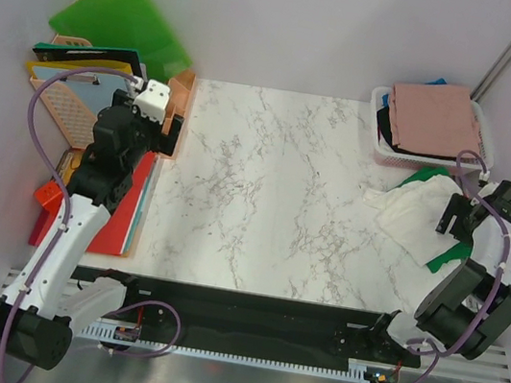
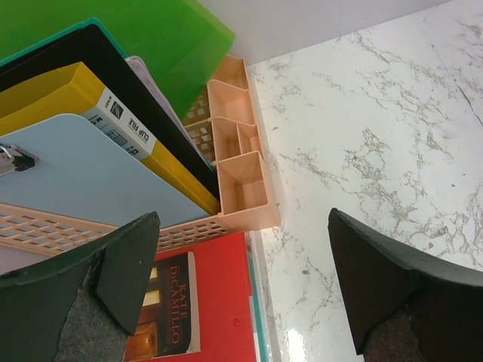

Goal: Fold and stack the t-shirts

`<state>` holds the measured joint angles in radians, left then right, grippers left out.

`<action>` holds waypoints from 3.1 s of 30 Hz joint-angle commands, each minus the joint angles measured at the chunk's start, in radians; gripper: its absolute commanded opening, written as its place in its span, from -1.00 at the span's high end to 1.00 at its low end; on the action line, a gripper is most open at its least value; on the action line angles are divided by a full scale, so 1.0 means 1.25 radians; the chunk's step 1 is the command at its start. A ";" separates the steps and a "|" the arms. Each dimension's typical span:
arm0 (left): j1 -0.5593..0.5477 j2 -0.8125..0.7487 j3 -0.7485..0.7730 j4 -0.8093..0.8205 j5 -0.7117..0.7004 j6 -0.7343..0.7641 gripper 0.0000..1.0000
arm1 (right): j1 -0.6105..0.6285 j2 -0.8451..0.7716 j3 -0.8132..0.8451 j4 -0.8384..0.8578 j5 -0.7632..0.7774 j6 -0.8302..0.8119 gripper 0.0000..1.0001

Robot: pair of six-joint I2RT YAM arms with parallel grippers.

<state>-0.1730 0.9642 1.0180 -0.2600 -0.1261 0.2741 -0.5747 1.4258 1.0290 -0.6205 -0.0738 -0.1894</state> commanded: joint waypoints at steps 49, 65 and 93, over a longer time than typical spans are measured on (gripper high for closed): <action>0.002 0.045 -0.046 -0.012 0.069 0.010 -1.00 | 0.097 -0.176 -0.056 -0.164 -0.016 -0.305 -0.68; 0.003 0.062 -0.051 -0.002 0.059 0.011 -1.00 | 0.218 -0.300 -0.149 -0.203 -0.027 -0.358 -0.57; 0.003 0.036 -0.083 0.009 0.046 0.035 -1.00 | 0.060 0.069 0.062 0.070 0.061 -0.029 -0.39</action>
<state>-0.1722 1.0386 0.9195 -0.2821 -0.0540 0.2821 -0.4614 1.4475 1.0706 -0.5529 -0.0101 -0.2947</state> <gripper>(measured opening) 0.997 0.712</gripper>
